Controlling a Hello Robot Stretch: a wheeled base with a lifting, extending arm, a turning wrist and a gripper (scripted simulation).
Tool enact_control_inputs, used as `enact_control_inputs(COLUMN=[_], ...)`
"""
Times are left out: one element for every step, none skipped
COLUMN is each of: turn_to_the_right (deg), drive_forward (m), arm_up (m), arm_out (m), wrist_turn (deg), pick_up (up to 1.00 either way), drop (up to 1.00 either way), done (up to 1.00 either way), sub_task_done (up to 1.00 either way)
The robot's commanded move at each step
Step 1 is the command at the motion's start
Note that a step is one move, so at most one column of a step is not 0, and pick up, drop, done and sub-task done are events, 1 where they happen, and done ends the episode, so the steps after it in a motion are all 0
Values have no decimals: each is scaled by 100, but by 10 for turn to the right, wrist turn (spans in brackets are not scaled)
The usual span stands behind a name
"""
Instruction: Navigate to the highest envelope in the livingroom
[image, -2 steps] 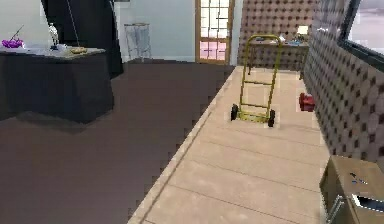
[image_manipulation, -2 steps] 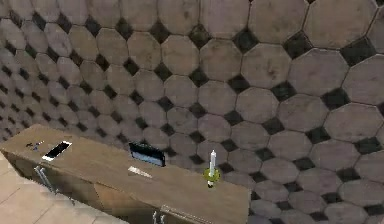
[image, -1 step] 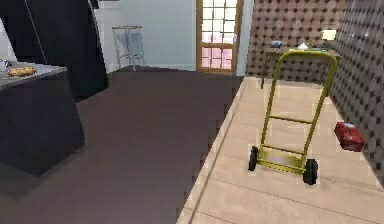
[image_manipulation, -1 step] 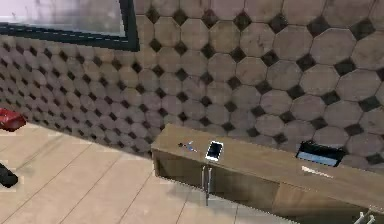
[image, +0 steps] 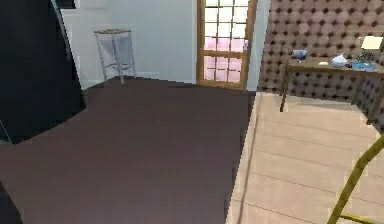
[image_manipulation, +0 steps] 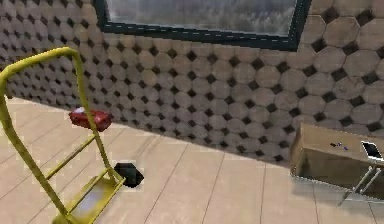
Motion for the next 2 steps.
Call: enact_control_inputs(turn_to_the_right=[30, 0], drive_forward=[0, 100], arm_up=[0, 0], arm_out=[0, 0], wrist_turn=[0, 0], pick_up=[0, 0], drop=[0, 0], done=[0, 0], sub_task_done=[0, 0])
